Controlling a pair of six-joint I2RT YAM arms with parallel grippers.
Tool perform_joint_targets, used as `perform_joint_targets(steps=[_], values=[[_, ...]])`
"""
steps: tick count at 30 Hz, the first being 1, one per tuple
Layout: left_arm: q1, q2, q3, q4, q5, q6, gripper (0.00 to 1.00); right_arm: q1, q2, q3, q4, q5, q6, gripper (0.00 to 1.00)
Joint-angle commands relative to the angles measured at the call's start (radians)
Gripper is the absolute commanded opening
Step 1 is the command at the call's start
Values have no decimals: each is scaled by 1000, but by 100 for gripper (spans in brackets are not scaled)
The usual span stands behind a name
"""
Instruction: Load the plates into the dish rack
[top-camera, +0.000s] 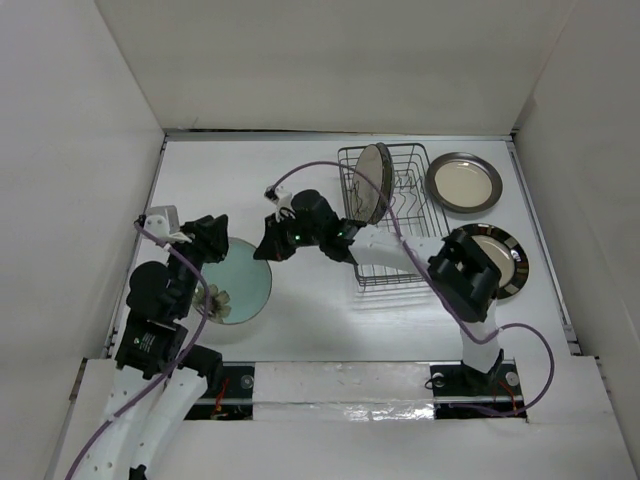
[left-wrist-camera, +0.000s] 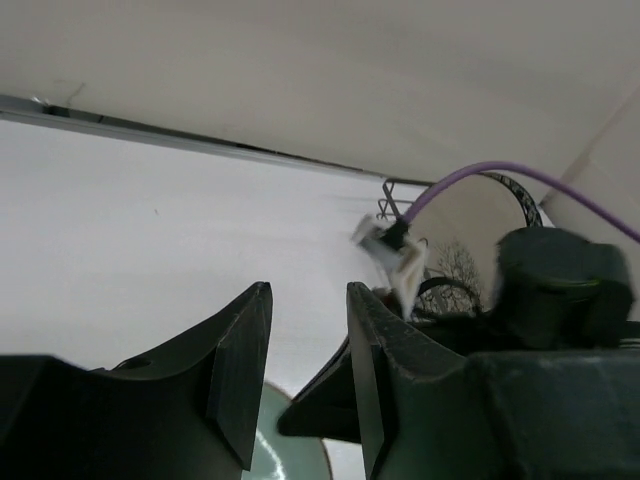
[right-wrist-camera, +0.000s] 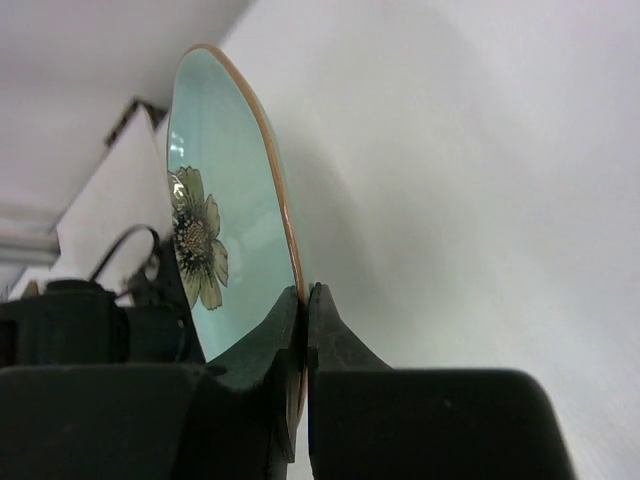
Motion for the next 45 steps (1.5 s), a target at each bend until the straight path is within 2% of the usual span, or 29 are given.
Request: perform_joint_targets(steps=[1,5,11,17,19,23,26,36,45], values=[[-3,-66,6,34,-90,-11,32,-36,-175,54,128,71,-8,0],[-3,-123,-10,56,-113,-14,32,-107,-288,68,78,192,-44,0],[-3,-88,-17,67,-49,-3,33,-266,-457,-16,151,245,12,0],[-3,-21,-9,59,17,-2,33,-516,-658,-132,228,317,100,0],[-3,-17,-10,59,16,-2,33,-600,-724,-179,225,386,107,0],[-3,-22,-16,65,26,-5,33,-737,-816,-280,257,469,150,0],[-3,-5,-13,62,28,-5,33,-812,-844,-307,220,538,132,0],[-3,21,-16,67,54,-6,33,-796,-900,-334,96,893,-119,0],[-3,41,-13,67,51,-6,33,-672,-767,-213,-76,1018,-288,0]])
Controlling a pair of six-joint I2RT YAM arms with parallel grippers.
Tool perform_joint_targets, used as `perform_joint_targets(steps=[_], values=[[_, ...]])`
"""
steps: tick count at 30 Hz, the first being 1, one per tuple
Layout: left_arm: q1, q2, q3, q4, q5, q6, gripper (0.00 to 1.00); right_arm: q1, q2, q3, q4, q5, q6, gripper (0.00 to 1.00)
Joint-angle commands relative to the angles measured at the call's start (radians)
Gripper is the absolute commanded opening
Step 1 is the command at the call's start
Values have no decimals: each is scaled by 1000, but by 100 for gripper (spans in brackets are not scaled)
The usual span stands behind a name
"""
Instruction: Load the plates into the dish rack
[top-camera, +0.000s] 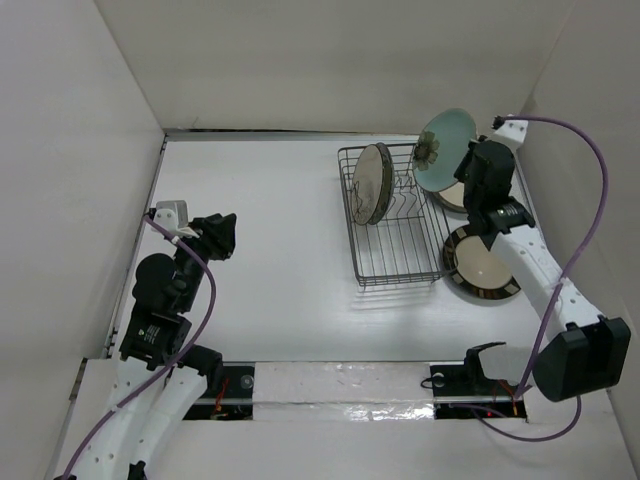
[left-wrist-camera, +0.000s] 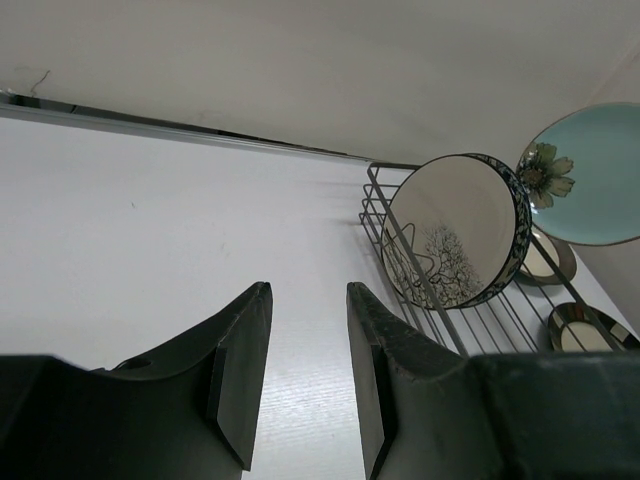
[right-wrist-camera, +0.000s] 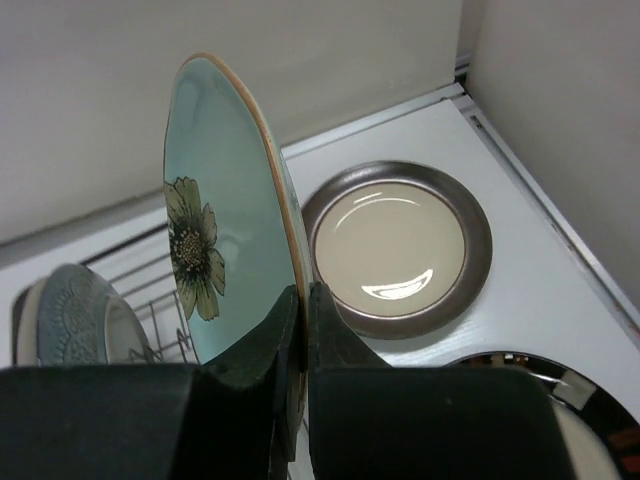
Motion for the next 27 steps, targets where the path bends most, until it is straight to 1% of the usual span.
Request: perform_joint_targets(steps=[1,3,4,7,9,13,23,27], values=[[-3,6,-6,40,14,-2,33,69,37,139,78,95,-83,0],[-3,-3,-8,43,13,-2,33,129,86,195,47,147,-129,0],[-3,-5,-11,43,8,-2,33,141,100,211,-11,153,-139,0],[-3,-2,-8,37,5,-2,33,176,154,276,-79,157,-155,0],[-3,-5,-8,39,10,0,33,209,180,320,-105,184,-176,0],[-3,-7,-8,37,2,-2,33,230,235,362,-172,212,-189,0],[-3,-11,-9,42,22,-3,33,275,297,420,-229,325,-238,0],[-3,-11,-9,39,21,-5,33,295,332,437,-239,289,-222,0]])
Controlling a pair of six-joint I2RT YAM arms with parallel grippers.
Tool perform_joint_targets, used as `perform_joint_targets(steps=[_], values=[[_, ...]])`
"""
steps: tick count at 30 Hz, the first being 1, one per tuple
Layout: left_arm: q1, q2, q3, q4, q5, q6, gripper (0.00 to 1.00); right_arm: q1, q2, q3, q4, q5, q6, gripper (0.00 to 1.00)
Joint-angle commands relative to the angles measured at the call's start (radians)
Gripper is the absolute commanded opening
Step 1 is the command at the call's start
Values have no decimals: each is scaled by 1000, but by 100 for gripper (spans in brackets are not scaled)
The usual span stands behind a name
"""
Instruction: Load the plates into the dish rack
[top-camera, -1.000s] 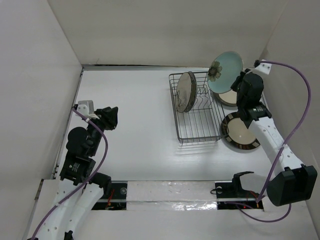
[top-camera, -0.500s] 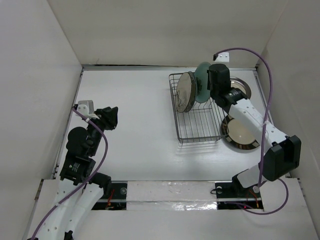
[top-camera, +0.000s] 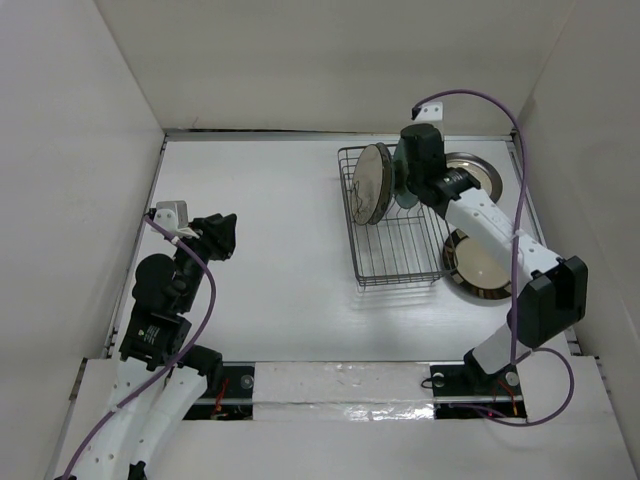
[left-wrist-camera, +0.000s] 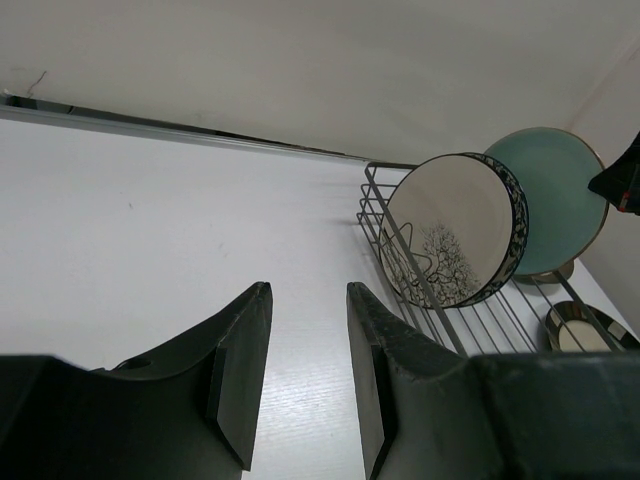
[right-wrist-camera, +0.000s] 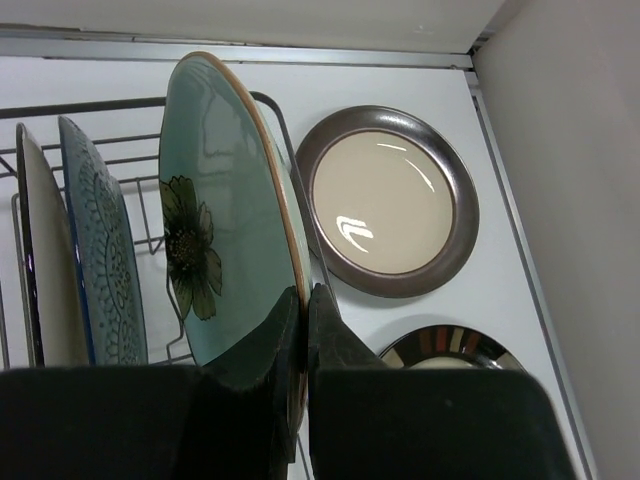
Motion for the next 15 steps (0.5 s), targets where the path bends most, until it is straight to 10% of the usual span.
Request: perform_joint_targets(steps=[1,15], values=[[-3,-12,-9,40,14,-5,33,30,0,87,91,42,0,0],[-3,-9,-10,42,12,-5,33,53,22,164,67,97,-25,0]])
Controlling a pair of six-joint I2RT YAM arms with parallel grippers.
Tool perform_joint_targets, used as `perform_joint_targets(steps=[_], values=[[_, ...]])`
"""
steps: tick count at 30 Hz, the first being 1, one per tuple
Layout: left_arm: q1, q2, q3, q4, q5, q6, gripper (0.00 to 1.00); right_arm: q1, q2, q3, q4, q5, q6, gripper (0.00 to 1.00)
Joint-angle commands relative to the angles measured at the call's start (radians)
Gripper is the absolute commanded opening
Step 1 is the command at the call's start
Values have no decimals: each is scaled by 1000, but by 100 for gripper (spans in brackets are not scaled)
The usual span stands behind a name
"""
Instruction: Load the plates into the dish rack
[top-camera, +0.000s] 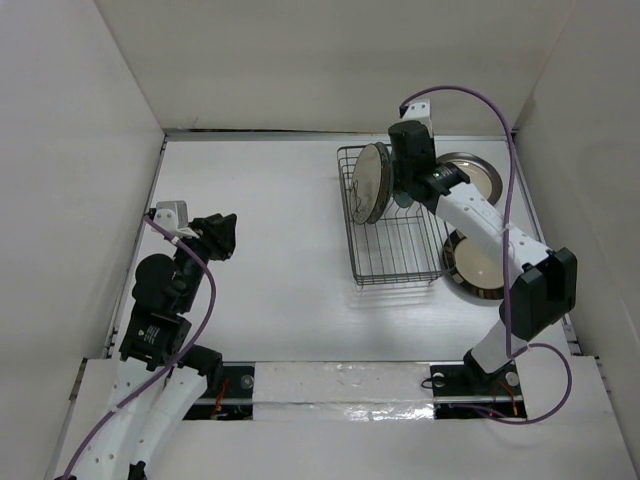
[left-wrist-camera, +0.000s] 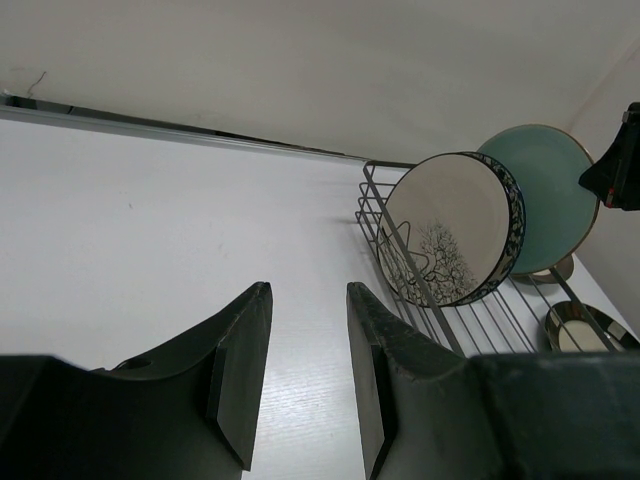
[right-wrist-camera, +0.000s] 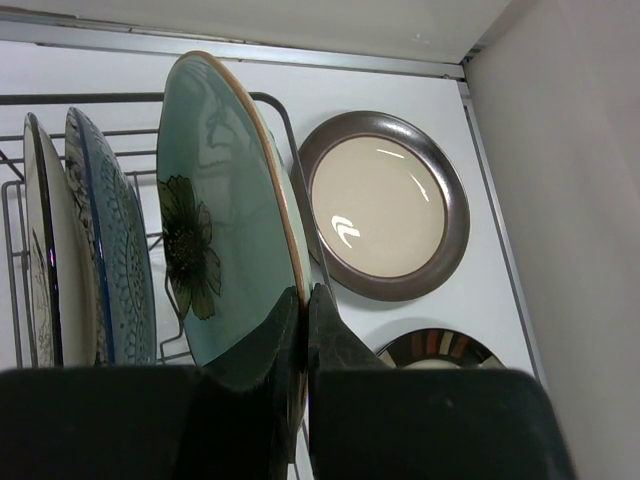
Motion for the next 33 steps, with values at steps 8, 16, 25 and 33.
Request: perform_joint_targets(steps=[8,16,25,33], values=[[-3,-6,-11,41,9,-6,33,9,-55,118,72,-1,34,0],[-3,-10,-11,39,12,-6,33,-3,-36,79,69,-61,86,0],[-3,-4,-12,42,12,-8,33,27,0,23,98,35,79,0],[-3,2,-14,42,15,-8,33,58,37,-40,129,26,146,0]])
